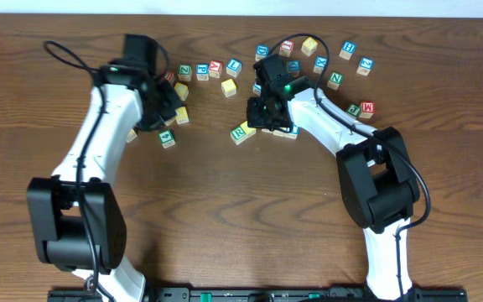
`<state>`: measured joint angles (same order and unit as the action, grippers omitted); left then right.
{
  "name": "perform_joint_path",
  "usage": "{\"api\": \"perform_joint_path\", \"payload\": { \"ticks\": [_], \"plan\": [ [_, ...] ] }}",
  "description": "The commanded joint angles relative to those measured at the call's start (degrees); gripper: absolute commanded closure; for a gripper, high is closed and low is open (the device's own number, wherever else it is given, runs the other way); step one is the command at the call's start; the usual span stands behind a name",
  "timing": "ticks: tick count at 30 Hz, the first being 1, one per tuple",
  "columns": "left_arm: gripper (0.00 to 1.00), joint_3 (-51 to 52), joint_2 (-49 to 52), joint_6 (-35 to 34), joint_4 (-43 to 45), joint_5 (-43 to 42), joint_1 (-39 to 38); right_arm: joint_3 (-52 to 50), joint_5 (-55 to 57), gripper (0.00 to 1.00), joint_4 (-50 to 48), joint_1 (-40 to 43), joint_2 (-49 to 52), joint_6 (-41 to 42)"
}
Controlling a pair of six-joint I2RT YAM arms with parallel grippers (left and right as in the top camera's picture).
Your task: Spell out ROBOT
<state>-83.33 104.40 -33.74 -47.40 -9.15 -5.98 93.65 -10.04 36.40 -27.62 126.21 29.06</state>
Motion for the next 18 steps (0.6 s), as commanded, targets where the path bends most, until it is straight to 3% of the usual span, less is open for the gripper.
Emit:
{"api": "perform_joint_path", "payload": {
  "ticks": [1, 12, 18],
  "plan": [
    [0.93, 3.21, 0.52, -4.72, 0.7, -0.92, -3.74, 0.48, 0.42, 0.96, 0.72, -0.5, 0.55, -0.96],
    [0.92, 8.11, 2.67, -12.31, 6.93, -3.96, -8.96, 0.46, -0.04, 0.97, 2.69, -0.5, 0.55, -1.92],
    [0.93, 8.11, 5.46, -12.5, 9.35, -6.58, -8.96, 0.46, -1.64, 0.98, 3.67, -0.52, 0.55, -2.38]
  ]
}}
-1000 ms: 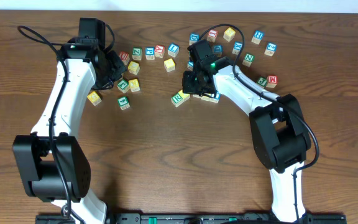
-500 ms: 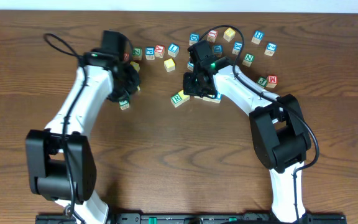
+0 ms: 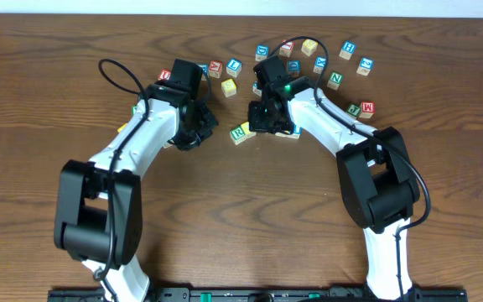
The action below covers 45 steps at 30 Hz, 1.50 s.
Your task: Spell out ROBOT
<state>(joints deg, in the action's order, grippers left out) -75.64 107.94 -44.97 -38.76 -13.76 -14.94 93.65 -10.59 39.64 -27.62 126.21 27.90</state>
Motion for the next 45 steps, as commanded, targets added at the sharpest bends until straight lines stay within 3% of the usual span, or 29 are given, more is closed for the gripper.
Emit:
{"api": "perform_joint_path", "payload": {
  "ticks": [1, 9, 32, 41, 45],
  "plan": [
    [0.93, 0.42, 2.29, -1.27, 1.14, -2.34, 0.0, 0.46, -1.53, 0.98, 0.59, -0.52, 0.55, -1.49],
    [0.93, 0.42, 3.3, -1.18, 2.05, -2.16, 0.02, 0.46, -6.47, 0.98, 1.97, -0.57, 0.55, -7.58],
    [0.93, 0.42, 3.3, 6.43, 3.34, -2.08, 0.02, 2.32, -7.96, 0.97, 5.7, -0.46, 0.55, -13.86],
    [0.92, 0.42, 3.3, 6.88, 3.78, -2.03, 0.02, 10.36, -4.26, 0.91, 12.55, -0.17, 0.52, -14.69],
    [0.93, 0.42, 3.3, 7.63, 3.8, -1.18, 0.02, 11.02, -3.63, 0.88, 11.1, -0.13, 0.55, -14.12]
  ]
}}
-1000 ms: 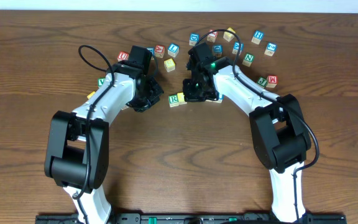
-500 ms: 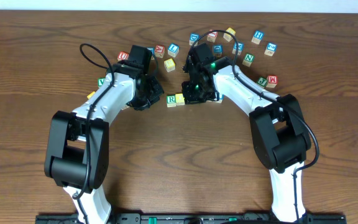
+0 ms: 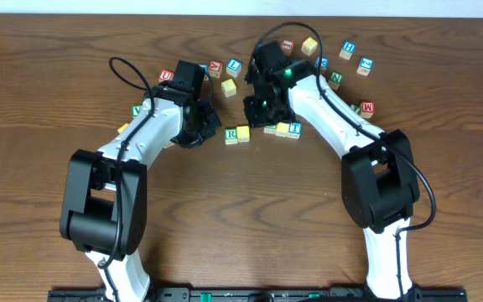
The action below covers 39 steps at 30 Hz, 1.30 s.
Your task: Spell out ROBOT
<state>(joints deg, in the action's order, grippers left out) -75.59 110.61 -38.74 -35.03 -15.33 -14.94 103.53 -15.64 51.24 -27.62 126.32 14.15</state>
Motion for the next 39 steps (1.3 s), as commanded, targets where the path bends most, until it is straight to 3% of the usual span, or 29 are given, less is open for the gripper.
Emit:
{"api": "perform_joint_path", "payload": {
  "ticks": [1, 13, 39],
  "plan": [
    [0.92, 0.37, 0.63, 1.68, 0.07, 0.76, 0.02, 0.96, 2.01, 0.88, -1.14, -0.24, 0.44, 0.57],
    [0.93, 0.37, 0.63, 1.68, 0.44, 4.72, 0.24, -6.19, 2.21, 0.95, -13.81, -2.56, 0.46, 4.7],
    [0.93, 0.37, 0.63, 1.68, 0.46, 4.92, 0.24, -7.02, 3.32, 0.95, -11.78, -4.11, 0.46, 4.44]
  ]
}}
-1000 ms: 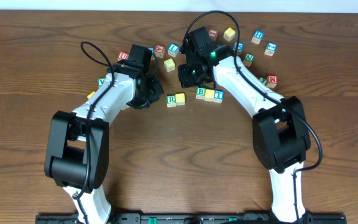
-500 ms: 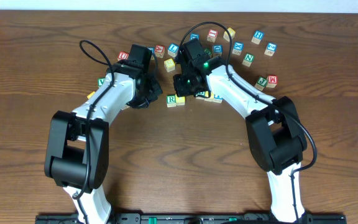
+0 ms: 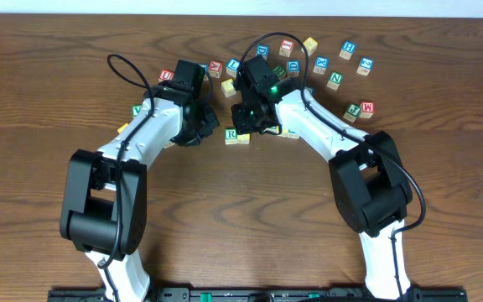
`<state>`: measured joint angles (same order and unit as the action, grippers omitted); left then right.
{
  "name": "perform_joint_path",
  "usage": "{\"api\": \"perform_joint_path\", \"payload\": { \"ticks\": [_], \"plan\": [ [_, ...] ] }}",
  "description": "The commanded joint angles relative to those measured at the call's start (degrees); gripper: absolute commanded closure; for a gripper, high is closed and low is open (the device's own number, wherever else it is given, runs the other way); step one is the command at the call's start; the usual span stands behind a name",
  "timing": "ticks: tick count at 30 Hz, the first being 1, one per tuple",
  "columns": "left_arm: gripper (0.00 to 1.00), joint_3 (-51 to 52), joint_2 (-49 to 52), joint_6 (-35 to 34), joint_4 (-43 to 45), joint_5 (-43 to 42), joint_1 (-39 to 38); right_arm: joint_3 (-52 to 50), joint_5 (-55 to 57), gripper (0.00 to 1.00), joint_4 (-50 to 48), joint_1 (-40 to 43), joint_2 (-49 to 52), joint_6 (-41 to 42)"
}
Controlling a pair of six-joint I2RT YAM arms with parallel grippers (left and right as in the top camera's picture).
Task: Spell out ROBOT
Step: 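Press the R and O blocks together between both grippers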
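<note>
The green-lettered R block lies at the table's middle with a yellow block touching its right side. My right gripper hangs just above and right of the pair; the wrist hides its fingers. My left gripper sits a short way left of the R block, its jaws lost in the dark housing. Other letter blocks are scattered along the back: a red one, a blue one, the N, the H and the M.
A green block lies left of the left arm. More blocks peek out under the right forearm. The two arms nearly meet over the R block. The table's front half is bare brown wood.
My right gripper has moved left and a little down, from behind the blocks at centre to just beside the R block. The R block and the left arm stand where they were.
At first my left gripper was at the left cluster and my right gripper stood over the tilted R block. The left gripper then came to the centre. Later the R block sat squared up, slightly further left, with the right gripper behind it; now that gripper is beside it.
</note>
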<state>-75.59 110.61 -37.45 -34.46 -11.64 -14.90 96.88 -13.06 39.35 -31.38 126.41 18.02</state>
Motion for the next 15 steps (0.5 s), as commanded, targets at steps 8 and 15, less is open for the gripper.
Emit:
{"api": "perform_joint_path", "payload": {
  "ticks": [8, 15],
  "plan": [
    [0.93, 0.37, 0.63, 1.14, -0.11, 0.76, 0.02, 1.16, 0.63, 0.88, -2.25, 1.99, -1.09, 0.42],
    [0.93, 0.37, 0.66, 1.86, 0.33, -1.66, -0.33, 1.27, 0.68, 0.85, 0.17, 5.16, -5.35, 0.81]
  ]
}}
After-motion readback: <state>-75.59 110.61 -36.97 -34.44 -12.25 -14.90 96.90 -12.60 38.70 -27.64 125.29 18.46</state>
